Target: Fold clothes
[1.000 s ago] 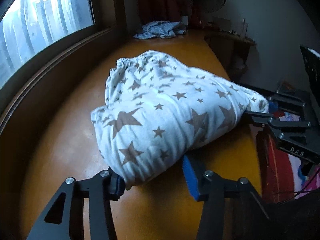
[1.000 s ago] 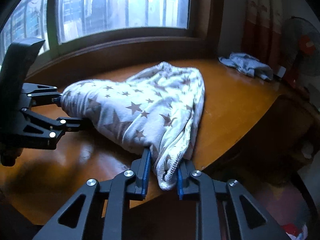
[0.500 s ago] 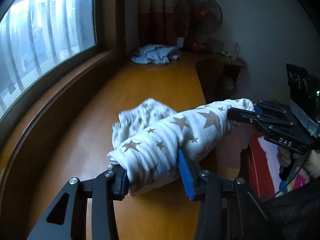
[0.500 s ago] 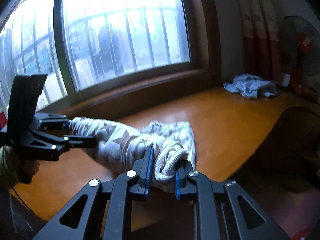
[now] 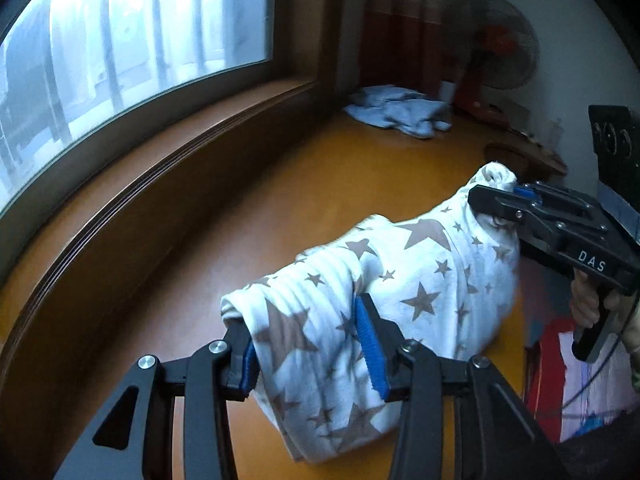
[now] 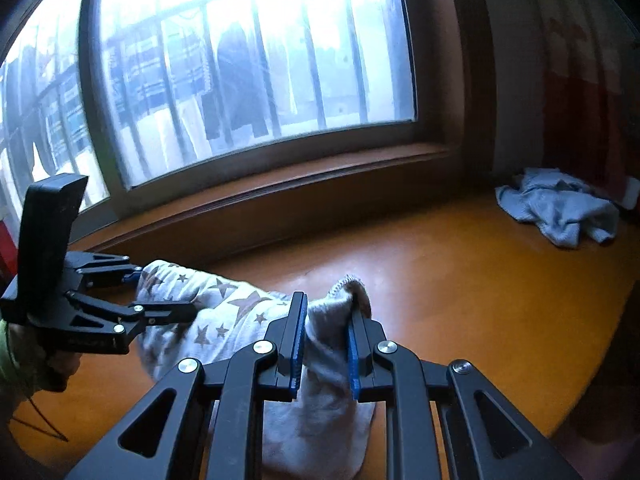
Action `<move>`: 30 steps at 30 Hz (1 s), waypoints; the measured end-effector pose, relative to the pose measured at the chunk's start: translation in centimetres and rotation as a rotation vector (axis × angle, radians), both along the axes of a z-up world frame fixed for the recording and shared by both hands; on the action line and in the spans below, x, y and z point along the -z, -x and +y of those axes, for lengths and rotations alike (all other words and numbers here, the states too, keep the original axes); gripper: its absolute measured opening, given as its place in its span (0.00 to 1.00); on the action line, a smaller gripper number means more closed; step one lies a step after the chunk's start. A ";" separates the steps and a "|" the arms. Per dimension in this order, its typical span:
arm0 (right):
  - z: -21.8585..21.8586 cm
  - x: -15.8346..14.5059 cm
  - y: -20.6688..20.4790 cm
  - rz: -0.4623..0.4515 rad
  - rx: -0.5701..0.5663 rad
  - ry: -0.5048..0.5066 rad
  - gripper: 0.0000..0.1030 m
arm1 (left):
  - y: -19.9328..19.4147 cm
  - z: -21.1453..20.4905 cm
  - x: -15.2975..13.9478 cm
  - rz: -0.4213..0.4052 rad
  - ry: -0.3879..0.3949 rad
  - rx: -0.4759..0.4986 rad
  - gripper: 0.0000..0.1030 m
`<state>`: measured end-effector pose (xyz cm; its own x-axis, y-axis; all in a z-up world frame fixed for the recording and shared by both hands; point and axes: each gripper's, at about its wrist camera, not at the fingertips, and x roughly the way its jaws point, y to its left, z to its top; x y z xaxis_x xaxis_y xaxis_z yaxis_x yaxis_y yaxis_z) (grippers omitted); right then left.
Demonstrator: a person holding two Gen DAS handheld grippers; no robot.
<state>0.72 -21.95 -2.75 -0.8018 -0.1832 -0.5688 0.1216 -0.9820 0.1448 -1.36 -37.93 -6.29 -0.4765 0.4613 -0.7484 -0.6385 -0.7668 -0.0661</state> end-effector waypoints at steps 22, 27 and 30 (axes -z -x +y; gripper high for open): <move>5.1 4.7 6.6 -0.199 0.057 0.108 0.39 | 1.8 -1.6 0.6 -0.011 -0.037 -0.284 0.49; 6.4 2.9 3.1 -0.180 0.060 0.188 0.39 | 3.1 0.3 0.3 0.016 -0.005 -0.264 0.57; 4.0 3.2 5.0 -0.179 -0.039 0.137 0.39 | 4.7 1.8 1.6 0.002 0.029 -0.257 0.57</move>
<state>-4.28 -17.99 -5.93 -0.6812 -0.2976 -0.6689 0.1194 -0.9466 0.2995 -6.08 -36.17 -7.89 -0.5766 0.3030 -0.7588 -0.4224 -0.9055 -0.0406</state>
